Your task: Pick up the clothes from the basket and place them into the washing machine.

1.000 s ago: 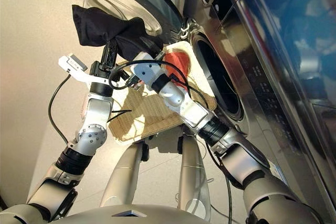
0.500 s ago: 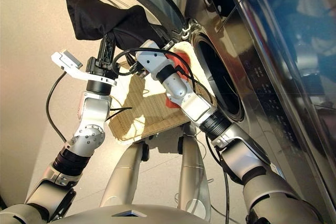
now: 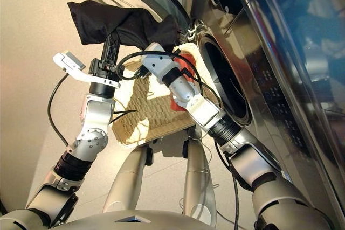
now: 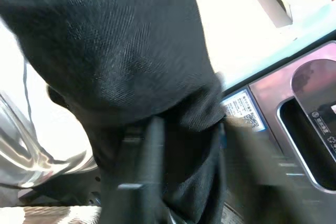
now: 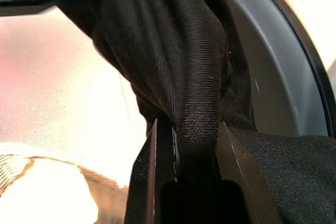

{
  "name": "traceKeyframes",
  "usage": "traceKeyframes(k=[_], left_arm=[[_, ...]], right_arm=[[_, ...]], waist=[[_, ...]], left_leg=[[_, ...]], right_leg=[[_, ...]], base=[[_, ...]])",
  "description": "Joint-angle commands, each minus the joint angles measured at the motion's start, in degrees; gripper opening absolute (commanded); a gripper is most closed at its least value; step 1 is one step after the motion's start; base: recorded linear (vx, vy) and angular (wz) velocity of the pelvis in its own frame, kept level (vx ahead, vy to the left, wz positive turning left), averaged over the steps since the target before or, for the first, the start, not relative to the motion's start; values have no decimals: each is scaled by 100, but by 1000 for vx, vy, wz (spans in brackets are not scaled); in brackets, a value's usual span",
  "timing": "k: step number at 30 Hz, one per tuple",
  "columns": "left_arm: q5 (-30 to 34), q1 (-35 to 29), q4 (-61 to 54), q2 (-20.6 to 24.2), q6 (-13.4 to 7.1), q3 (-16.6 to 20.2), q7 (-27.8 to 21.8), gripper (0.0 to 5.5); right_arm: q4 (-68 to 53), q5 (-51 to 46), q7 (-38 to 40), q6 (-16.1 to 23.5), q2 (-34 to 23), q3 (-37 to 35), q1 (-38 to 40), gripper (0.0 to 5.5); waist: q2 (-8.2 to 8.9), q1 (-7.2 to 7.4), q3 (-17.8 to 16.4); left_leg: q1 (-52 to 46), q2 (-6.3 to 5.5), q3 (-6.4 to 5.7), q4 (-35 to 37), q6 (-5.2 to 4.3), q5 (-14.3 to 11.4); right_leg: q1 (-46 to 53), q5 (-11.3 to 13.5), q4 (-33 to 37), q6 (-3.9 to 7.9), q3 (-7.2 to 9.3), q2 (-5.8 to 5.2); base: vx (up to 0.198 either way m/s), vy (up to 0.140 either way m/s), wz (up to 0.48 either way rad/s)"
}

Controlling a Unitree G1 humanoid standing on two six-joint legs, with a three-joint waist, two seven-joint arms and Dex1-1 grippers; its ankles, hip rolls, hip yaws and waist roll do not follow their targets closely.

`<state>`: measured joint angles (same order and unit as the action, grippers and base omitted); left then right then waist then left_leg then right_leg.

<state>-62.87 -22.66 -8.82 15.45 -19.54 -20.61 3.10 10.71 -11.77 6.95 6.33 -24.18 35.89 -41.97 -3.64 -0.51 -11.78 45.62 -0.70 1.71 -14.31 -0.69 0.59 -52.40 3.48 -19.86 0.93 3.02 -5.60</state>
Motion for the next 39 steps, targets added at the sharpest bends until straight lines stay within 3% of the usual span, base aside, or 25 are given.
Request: traceKeyframes(k=[1,8,9,10,17,22,30,36,39], left_arm=[[363,122,-664,299,-271,229,39,550],[651,472,-341,237,-558,781,308,550],[617,468,-222,85,-629,713,318,550],[770,503,-123,141,-700,673,393,550],[928,766,624,91,-932,903,632,550],[1114,959,1032,111,-922,984,629,550],[1559,1114,2504,0,-729,1014,819,550],[1869,1099,2809,124,-680,871,798,550],[1913,1045,2863,217,-670,765,687,550]], right_arm=[[-675,-179,33,259,171,-146,412,0],[1023,-370,480,361,833,-239,647,0],[2460,-554,378,554,1413,-113,838,0],[2902,-645,486,599,1495,-230,755,0],[3202,-1719,745,1160,1579,-889,1024,0],[3135,-2128,963,1554,1501,-1509,1138,0],[2839,-2702,1610,2293,1395,-2751,1054,0],[3014,-2367,2248,2376,1160,-3180,443,0],[3212,-1751,2648,2179,748,-3240,-137,0]], waist=[[144,-82,247],[70,-165,219],[37,-208,209],[-2,-260,214],[-92,-258,163],[-171,-231,110],[-322,-175,59],[-456,-249,-8],[-542,-320,-74]], left_leg=[[234,-150,-68,-106,356,-334],[205,-167,-62,-93,353,-322],[201,-175,-48,-94,349,-317],[194,-192,-59,-95,350,-313],[163,-205,-8,-97,337,-314],[193,-213,1,-116,339,-319],[249,-228,37,-141,365,-348],[355,-235,54,-163,381,-357],[508,-246,50,-195,393,-353]], right_leg=[[71,152,364,102,85,110],[76,145,337,113,81,96],[83,146,337,117,87,81],[92,146,335,124,88,72],[84,137,287,138,52,46],[45,132,269,150,36,35],[-61,70,169,172,-14,21],[-198,43,105,183,-40,-1],[-351,27,44,192,-48,-22]], base=[[0,0,0],[0,0,0],[0,0,0],[0,0,0],[0,0,0],[0,0,0],[0,0,0],[0,0,0],[0,0,0]])
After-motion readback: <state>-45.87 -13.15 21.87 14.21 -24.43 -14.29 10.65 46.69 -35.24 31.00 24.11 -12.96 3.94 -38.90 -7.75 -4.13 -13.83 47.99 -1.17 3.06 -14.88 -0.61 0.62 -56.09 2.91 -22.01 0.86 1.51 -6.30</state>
